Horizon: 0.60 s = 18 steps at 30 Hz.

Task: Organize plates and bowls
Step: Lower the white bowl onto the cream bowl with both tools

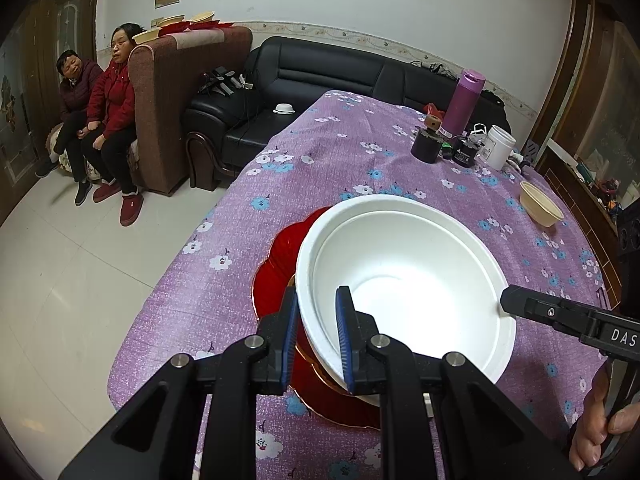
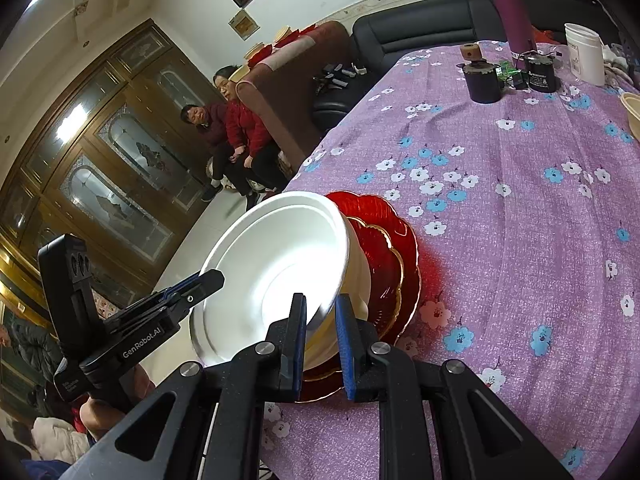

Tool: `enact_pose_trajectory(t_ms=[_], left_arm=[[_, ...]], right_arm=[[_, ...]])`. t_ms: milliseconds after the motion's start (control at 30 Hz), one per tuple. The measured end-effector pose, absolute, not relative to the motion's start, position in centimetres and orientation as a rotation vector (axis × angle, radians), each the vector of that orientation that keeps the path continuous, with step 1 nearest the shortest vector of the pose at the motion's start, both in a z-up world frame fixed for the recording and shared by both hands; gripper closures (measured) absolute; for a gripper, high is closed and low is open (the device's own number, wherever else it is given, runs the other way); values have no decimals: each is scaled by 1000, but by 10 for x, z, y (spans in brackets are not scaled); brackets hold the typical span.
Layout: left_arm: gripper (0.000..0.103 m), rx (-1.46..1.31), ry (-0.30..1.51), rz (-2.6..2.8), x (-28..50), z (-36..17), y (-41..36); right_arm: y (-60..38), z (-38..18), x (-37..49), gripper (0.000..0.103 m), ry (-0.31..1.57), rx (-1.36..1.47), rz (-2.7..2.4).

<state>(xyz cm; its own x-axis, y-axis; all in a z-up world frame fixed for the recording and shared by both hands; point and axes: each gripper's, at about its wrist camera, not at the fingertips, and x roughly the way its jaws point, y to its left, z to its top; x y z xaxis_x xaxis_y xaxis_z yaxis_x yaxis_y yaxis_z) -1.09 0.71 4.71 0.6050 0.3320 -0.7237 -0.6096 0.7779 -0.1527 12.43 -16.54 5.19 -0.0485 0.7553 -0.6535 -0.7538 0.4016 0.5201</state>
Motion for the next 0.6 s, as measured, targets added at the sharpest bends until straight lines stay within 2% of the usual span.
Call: enact_pose_trajectory(t_ms=[600], left_arm=[[86, -349, 741, 604, -7, 43, 7]], right_arm=[[-160, 49, 123, 85, 1071, -17, 1219]])
